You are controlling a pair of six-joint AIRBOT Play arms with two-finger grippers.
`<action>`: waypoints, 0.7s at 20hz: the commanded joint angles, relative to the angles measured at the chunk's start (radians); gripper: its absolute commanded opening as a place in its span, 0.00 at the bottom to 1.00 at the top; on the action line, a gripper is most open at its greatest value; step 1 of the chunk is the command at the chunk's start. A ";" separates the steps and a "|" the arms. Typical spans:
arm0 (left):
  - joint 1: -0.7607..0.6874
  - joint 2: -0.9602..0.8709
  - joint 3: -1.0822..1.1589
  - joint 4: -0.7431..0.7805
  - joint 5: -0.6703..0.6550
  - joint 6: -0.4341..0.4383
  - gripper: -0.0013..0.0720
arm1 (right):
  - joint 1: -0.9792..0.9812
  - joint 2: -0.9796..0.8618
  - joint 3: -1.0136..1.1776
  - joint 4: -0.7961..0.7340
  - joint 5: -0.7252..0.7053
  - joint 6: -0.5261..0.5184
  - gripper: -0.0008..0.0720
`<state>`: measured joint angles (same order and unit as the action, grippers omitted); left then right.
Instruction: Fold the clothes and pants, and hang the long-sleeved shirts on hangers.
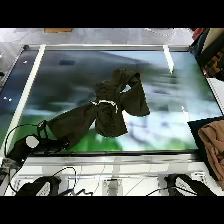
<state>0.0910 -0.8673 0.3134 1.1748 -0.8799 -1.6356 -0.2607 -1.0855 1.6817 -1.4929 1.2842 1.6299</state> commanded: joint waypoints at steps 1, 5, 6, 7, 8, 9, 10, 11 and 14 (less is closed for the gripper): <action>0.000 0.001 -0.010 -0.001 0.092 0.001 0.19 | 0.001 0.000 0.001 0.005 -0.010 0.000 0.05; 0.000 0.002 -0.007 -0.001 0.117 0.009 0.04 | 0.001 0.000 0.001 -0.027 -0.009 0.000 0.05; 0.000 0.002 -0.003 -0.001 0.117 0.034 0.04 | 0.001 0.000 0.001 -0.048 -0.005 -0.002 0.05; 0.000 0.003 0.005 -0.001 0.116 0.056 0.04 | 0.001 -0.002 0.001 -0.062 0.011 -0.026 0.05; 0.000 0.005 0.017 -0.001 0.111 0.074 0.04 | 0.001 -0.004 0.000 -0.061 0.042 -0.110 0.05; 0.000 0.010 0.032 -0.001 0.108 0.081 0.04 | 0.001 -0.010 0.000 -0.042 0.096 -0.215 0.05; 0.000 0.020 0.052 -0.001 0.103 0.081 0.04 | 0.001 -0.021 -0.002 -0.015 0.151 -0.278 0.05; 0.000 0.035 0.072 -0.001 0.099 0.080 0.04 | 0.001 -0.029 -0.021 0.035 0.194 -0.333 0.05; 0.000 0.095 0.109 -0.001 0.092 0.081 0.04 | 0.001 -0.031 -0.206 0.285 0.203 -0.436 0.05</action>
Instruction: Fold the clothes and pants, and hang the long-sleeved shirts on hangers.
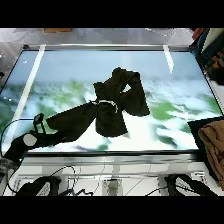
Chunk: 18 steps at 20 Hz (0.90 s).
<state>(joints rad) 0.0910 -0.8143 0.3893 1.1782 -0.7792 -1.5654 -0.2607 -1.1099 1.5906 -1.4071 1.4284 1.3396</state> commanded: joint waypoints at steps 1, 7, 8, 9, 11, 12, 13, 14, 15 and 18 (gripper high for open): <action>0.000 0.061 0.033 -0.002 -0.008 0.011 0.04 | 0.001 -0.007 -0.203 0.299 0.058 -0.187 0.05; 0.000 0.081 0.033 0.003 -0.009 0.010 0.04 | 0.069 -0.007 -0.812 0.691 -0.007 -0.286 0.05; 0.000 0.081 0.033 0.002 -0.009 0.010 0.04 | 0.103 -0.007 -0.881 0.724 -0.068 -0.286 0.07; 0.000 0.081 0.033 0.002 -0.009 0.010 0.04 | 0.143 -0.007 -0.936 0.748 -0.145 -0.286 0.15; 0.000 0.081 0.033 -0.002 -0.009 0.010 0.04 | 0.243 -0.007 -1.004 0.756 -0.336 -0.285 0.39; 0.000 0.081 0.033 -0.002 -0.009 0.010 0.04 | 0.286 -0.011 -1.014 0.757 -0.412 -0.261 0.47; 0.000 0.081 0.033 -0.002 -0.009 0.010 0.04 | 0.330 -0.023 -1.011 0.758 -0.469 -0.222 0.50; 0.000 0.081 0.033 -0.002 -0.009 0.010 0.04 | 0.364 -0.039 -1.005 0.760 -0.506 -0.203 0.52; 0.000 0.081 0.033 -0.002 -0.009 0.010 0.04 | 0.393 -0.064 -0.995 0.760 -0.524 -0.196 0.66; 0.000 0.081 0.033 -0.002 -0.009 0.010 0.04 | 0.426 -0.175 -0.956 0.761 -0.525 -0.166 0.69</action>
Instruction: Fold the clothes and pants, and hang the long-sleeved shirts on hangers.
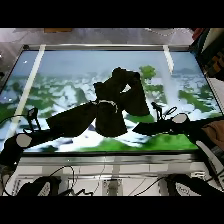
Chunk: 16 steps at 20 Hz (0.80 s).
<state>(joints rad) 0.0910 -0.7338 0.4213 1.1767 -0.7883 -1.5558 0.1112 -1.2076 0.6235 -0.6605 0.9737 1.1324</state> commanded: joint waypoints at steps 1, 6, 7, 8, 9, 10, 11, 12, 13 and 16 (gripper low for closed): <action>0.000 0.001 0.001 0.000 0.000 0.000 0.04 | 0.053 -0.117 0.025 0.021 -0.068 0.060 0.69; 0.000 0.000 0.001 0.000 0.001 0.000 0.04 | 0.054 -0.310 0.135 0.135 0.022 0.079 0.71; 0.000 0.000 0.001 0.000 0.002 0.000 0.04 | 0.054 -0.340 0.158 0.156 0.026 0.079 0.80; 0.000 0.000 0.001 0.000 0.003 0.000 0.04 | 0.054 -0.365 0.181 0.167 0.026 0.080 0.80; 0.000 0.001 0.001 0.000 0.003 0.000 0.04 | 0.054 -0.384 0.202 0.167 0.032 0.084 0.80; 0.000 0.000 0.001 0.000 0.003 0.000 0.04 | 0.054 -0.400 0.219 0.168 0.042 0.092 0.80; 0.000 0.000 0.001 0.000 0.003 0.000 0.04 | 0.054 -0.410 0.231 0.168 0.051 0.101 0.78; 0.000 0.000 0.001 0.000 0.003 0.000 0.04 | 0.056 -0.417 0.237 0.167 0.056 0.121 0.77; 0.000 0.000 0.001 0.000 0.004 0.000 0.04 | 0.063 -0.423 0.238 0.167 0.055 0.136 0.77; 0.000 0.000 0.001 0.000 0.004 0.000 0.04 | 0.108 -0.434 0.238 0.166 0.050 0.134 0.71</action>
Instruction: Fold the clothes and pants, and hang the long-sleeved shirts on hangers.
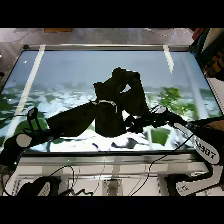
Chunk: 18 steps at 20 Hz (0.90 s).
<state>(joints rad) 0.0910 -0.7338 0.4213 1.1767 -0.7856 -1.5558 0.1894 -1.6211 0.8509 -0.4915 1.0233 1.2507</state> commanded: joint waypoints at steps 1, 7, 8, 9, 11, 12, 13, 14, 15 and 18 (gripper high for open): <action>0.000 0.000 0.001 0.000 0.002 0.000 0.04 | 0.047 -0.021 0.013 -0.002 -0.014 0.016 0.60; 0.000 0.000 0.001 0.000 0.001 0.000 0.04 | 0.067 -0.019 0.105 -0.003 -0.050 0.012 0.05; 0.000 0.000 0.001 0.000 0.002 0.000 0.04 | 0.066 -0.014 0.138 -0.006 -0.043 0.012 0.05; 0.000 0.000 0.001 0.000 0.005 0.000 0.04 | 0.066 -0.005 0.174 -0.015 -0.046 0.011 0.05; 0.000 0.001 0.005 0.001 0.033 0.000 0.04 | 0.057 0.014 0.254 -0.052 -0.047 0.011 0.05; 0.000 0.001 0.015 0.003 0.057 0.000 0.04 | 0.044 0.028 0.304 -0.084 -0.047 0.012 0.05; 0.000 0.001 0.033 0.017 0.091 0.000 0.04 | 0.024 0.044 0.356 -0.120 -0.047 0.012 0.05; 0.001 0.001 0.066 0.049 0.134 0.000 0.04 | -0.001 0.059 0.407 -0.156 -0.047 0.013 0.05; 0.004 -0.001 0.109 0.097 0.181 -0.001 0.04 | -0.035 0.075 0.463 -0.192 -0.047 0.016 0.05; 0.080 -0.010 0.259 0.216 0.309 -0.061 0.04 | -0.165 0.120 0.620 -0.254 -0.048 0.057 0.05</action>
<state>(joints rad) 0.1226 -0.7376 0.5716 1.2770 -0.6083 -1.5681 0.1196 -1.5398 1.3323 -0.6643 0.9791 1.2728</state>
